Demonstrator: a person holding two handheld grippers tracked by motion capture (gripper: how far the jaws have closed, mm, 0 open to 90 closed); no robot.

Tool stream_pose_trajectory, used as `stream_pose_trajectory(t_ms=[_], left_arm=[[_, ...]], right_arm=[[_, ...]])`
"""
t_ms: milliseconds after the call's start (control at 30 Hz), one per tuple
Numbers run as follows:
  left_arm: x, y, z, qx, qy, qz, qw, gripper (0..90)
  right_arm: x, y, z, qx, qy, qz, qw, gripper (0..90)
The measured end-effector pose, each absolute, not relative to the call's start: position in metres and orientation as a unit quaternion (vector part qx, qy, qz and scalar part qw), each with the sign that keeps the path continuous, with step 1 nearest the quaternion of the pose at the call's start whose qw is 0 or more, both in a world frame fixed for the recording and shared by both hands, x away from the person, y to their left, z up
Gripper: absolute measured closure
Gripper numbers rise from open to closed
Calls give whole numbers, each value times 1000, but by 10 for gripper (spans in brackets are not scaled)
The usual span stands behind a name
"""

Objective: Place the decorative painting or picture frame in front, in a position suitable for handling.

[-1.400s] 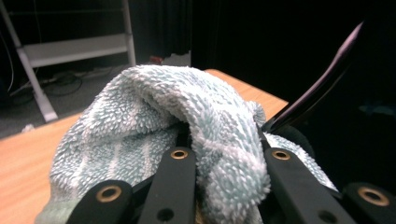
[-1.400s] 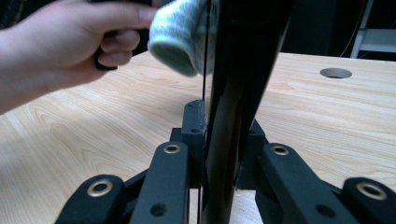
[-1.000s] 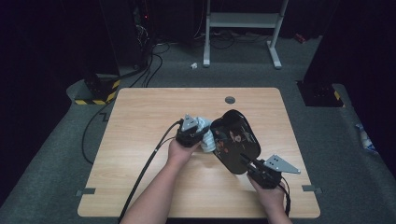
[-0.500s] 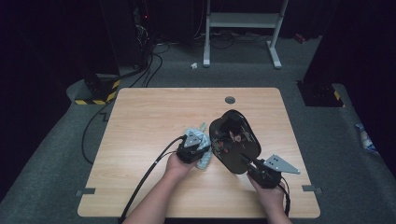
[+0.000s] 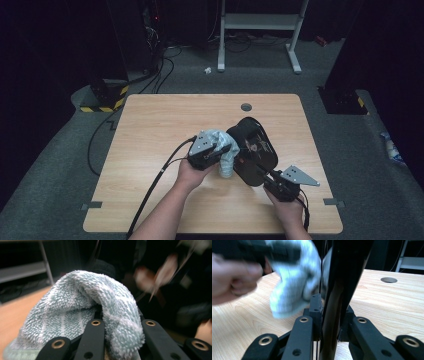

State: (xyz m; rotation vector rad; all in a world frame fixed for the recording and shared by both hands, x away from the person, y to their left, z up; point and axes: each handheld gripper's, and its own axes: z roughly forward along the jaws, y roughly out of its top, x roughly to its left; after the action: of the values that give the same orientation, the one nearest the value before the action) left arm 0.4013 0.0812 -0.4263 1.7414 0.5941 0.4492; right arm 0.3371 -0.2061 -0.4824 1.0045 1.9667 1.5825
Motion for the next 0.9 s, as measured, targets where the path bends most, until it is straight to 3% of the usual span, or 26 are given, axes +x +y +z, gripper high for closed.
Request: stream_pose_trajectory(t_ms=[500, 700, 900], left_arm=[[375, 40, -322, 696, 150, 229, 663, 797], [387, 26, -305, 693, 149, 236, 665, 796], [412, 25, -315, 710, 180, 229, 641, 796]], right_arm=[[337, -206, -482, 360, 709, 568, 213, 783], [337, -206, -482, 359, 710, 567, 214, 783], [337, -206, -482, 359, 710, 567, 213, 782]])
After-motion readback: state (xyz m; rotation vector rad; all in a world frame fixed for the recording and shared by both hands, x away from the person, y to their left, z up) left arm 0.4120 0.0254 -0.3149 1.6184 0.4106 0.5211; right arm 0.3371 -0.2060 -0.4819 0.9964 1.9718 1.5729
